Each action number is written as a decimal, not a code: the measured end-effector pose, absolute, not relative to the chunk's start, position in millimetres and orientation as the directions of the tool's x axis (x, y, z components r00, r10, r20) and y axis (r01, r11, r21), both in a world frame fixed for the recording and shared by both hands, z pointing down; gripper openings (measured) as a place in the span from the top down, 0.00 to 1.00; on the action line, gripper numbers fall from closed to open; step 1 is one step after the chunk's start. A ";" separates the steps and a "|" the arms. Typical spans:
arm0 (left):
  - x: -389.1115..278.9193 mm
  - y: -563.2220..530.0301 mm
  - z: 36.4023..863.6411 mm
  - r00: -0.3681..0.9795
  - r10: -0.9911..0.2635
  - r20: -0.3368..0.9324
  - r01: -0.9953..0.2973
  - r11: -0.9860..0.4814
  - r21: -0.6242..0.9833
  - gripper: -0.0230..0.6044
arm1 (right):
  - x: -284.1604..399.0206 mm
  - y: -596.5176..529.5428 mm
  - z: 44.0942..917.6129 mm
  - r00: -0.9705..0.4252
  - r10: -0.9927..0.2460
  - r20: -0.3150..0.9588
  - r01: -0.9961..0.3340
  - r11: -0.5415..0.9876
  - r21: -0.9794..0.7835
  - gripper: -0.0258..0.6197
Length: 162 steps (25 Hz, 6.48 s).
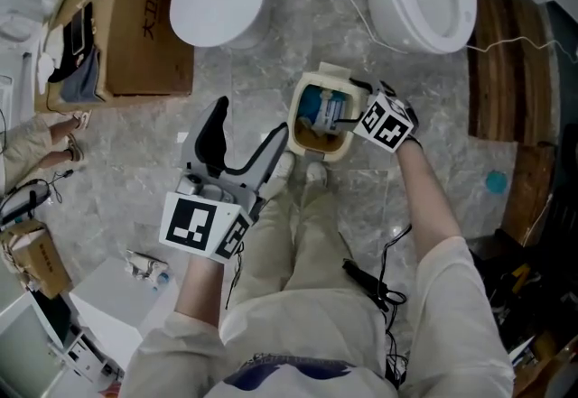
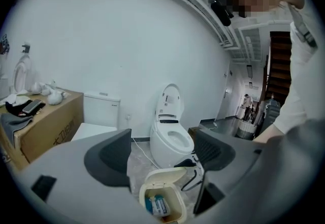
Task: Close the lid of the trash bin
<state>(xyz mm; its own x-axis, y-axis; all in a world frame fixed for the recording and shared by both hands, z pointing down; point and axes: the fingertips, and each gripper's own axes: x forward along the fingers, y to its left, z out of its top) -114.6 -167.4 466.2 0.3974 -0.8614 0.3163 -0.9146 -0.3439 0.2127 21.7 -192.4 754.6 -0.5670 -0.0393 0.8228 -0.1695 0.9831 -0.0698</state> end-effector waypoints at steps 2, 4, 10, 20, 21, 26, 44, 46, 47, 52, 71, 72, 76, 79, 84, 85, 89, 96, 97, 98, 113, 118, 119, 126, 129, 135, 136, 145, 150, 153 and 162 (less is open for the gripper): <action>-112.1 -169.5 471.2 0.395 -0.864 0.312 -0.915 -0.341 0.215 0.39 | 20.6 -182.0 756.8 -0.577 -0.034 0.816 -0.155 0.986 -0.069 0.24; -108.7 -172.4 477.3 0.398 -0.863 0.310 -0.914 -0.344 0.215 0.39 | 18.6 -171.4 758.9 -0.592 -0.032 0.805 -0.142 0.988 -0.065 0.24; -106.1 -195.2 492.2 0.422 -0.858 0.293 -0.905 -0.380 0.193 0.39 | 13.3 -144.3 768.1 -0.616 -0.053 0.786 -0.155 0.986 -0.055 0.25; -110.8 -206.0 519.3 0.407 -0.870 0.279 -0.910 -0.360 0.206 0.39 | 9.8 -74.4 810.2 -0.597 0.009 0.803 -0.122 0.987 -0.102 0.25; -111.6 -206.9 520.8 0.405 -0.872 0.275 -0.910 -0.355 0.214 0.39 | 9.4 -68.5 816.1 -0.590 0.019 0.807 -0.116 0.987 -0.108 0.25; -112.0 -213.2 521.7 0.416 -0.872 0.259 -0.904 -0.367 0.218 0.39 | 4.0 -44.6 843.4 -0.572 0.059 0.818 -0.113 0.982 -0.149 0.25; -128.7 -220.1 569.9 0.416 -0.861 0.294 -0.906 -0.365 0.213 0.39 | -0.5 -18.0 912.1 -0.526 0.126 0.841 -0.161 0.956 -0.244 0.27; -130.5 -219.3 574.4 0.414 -0.860 0.298 -0.907 -0.363 0.213 0.39 | -0.6 -16.7 918.6 -0.517 0.130 0.846 -0.166 0.955 -0.248 0.27; -131.3 -219.0 575.9 0.413 -0.860 0.299 -0.908 -0.361 0.213 0.39 | -0.6 -15.8 921.4 -0.513 0.132 0.848 -0.167 0.954 -0.250 0.26; -134.8 -219.9 579.5 0.410 -0.861 0.302 -0.908 -0.357 0.217 0.39 | -1.4 -13.3 930.3 -0.502 0.138 0.854 -0.185 0.947 -0.262 0.26; -146.9 -222.9 585.6 0.390 -0.870 0.301 -0.916 -0.333 0.223 0.39 | -2.4 -13.0 939.4 -0.499 0.108 0.860 -0.216 0.945 -0.244 0.27; -147.7 -222.6 586.2 0.389 -0.871 0.301 -0.916 -0.332 0.224 0.39 | -2.7 -13.4 939.3 -0.500 0.107 0.860 -0.219 0.944 -0.245 0.27; -149.3 -221.9 586.0 0.388 -0.872 0.298 -0.916 -0.328 0.231 0.39 | -3.3 -15.9 939.7 -0.497 0.123 0.859 -0.227 0.937 -0.266 0.27; -148.5 -218.2 576.4 0.395 -0.870 0.295 -0.911 -0.330 0.247 0.39 | -5.3 -12.9 926.4 -0.501 0.162 0.850 -0.282 0.898 -0.337 0.25; -141.8 -204.8 520.3 0.418 -0.863 0.284 -0.904 -0.364 0.224 0.39 | -11.4 -44.0 825.6 -0.639 -0.021 0.769 -0.430 0.839 -0.334 0.25; -139.3 -205.6 504.2 0.425 -0.865 0.266 -0.902 -0.379 0.209 0.39 | -9.3 -64.5 800.2 -0.660 -0.085 0.747 -0.467 0.825 -0.318 0.25; -122.4 -178.7 443.3 0.471 -0.845 0.254 -0.881 -0.432 0.195 0.39 | 10.9 -100.7 674.7 -0.683 -0.294 0.669 -0.584 0.770 -0.257 0.25; -102.1 -111.5 329.4 0.512 -0.845 0.153 -0.847 -0.467 0.255 0.39 | 24.8 -109.4 444.0 -0.661 -0.637 0.397 -0.733 0.662 -0.157 0.28; -99.0 -104.9 315.4 0.516 -0.848 0.121 -0.840 -0.473 0.266 0.39 | 27.6 -108.4 416.1 -0.649 -0.677 0.346 -0.750 0.646 -0.141 0.30; -95.3 -97.9 302.3 0.525 -0.846 0.092 -0.829 -0.485 0.278 0.39 | 29.8 -105.3 390.5 -0.638 -0.711 0.296 -0.764 0.631 -0.133 0.33; -55.6 -62.9 230.7 0.536 -0.842 -0.058 -0.831 -0.538 0.138 0.88 | 41.8 -58.8 282.7 -0.547 -0.835 0.064 -0.837 0.547 -0.021 0.92; -58.0 -62.1 235.5 0.516 -0.856 -0.029 -0.846 -0.515 0.139 0.97 | 36.3 -57.7 279.8 -0.520 -0.852 0.061 -0.854 0.521 -0.009 0.95; -56.8 -61.3 235.2 0.521 -0.853 -0.032 -0.843 -0.520 0.140 0.97 | 35.3 -56.9 278.8 -0.518 -0.853 0.059 -0.855 0.518 -0.009 0.95; -52.5 -58.6 235.5 0.529 -0.848 -0.027 -0.839 -0.527 0.136 0.97 | 38.6 -57.1 275.7 -0.508 -0.860 0.054 -0.861 0.509 -0.009 0.95; -55.8 -59.0 239.0 0.524 -0.852 -0.021 -0.841 -0.520 0.150 0.97 | 38.7 -56.6 276.2 -0.505 -0.861 0.052 -0.863 0.506 -0.009 0.95; -62.3 -57.7 240.4 0.515 -0.857 -0.018 -0.845 -0.511 0.157 0.97 | 33.9 -53.5 274.8 -0.508 -0.860 0.038 -0.861 0.509 -0.005 0.95; -62.8 -57.7 240.6 0.516 -0.857 -0.018 -0.845 -0.512 0.158 0.97 | 33.4 -53.3 273.9 -0.508 -0.860 0.036 -0.861 0.509 -0.003 0.95; -68.0 -61.6 240.6 0.509 -0.860 -0.021 -0.847 -0.505 0.166 0.97 | 33.5 -56.0 269.8 -0.495 -0.869 0.023 -0.869 0.495 0.006 0.95; -70.7 -62.3 240.3 0.500 -0.866 -0.024 -0.852 -0.497 0.164 0.97 | 31.3 -54.3 268.1 -0.473 -0.881 0.030 -0.878 0.474 0.064 0.95; -71.7 -64.1 241.2 0.501 -0.865 -0.021 -0.851 -0.497 0.168 0.97 | 29.0 -55.4 267.7 -0.475 -0.879 0.033 -0.877 0.476 0.062 0.95; -76.9 -66.9 246.6 0.493 -0.870 -0.009 -0.853 -0.485 0.195 0.97 | 22.0 -52.8 262.9 -0.511 -0.860 0.011 -0.859 0.511 0.045 0.95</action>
<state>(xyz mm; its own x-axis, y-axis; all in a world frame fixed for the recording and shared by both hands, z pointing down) -76.9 -66.9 246.6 0.4926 -0.8702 -0.0087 -0.8527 -0.4847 0.1951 22.0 -52.8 262.9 -0.5108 -0.8596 0.0107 -0.8585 0.5108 0.0454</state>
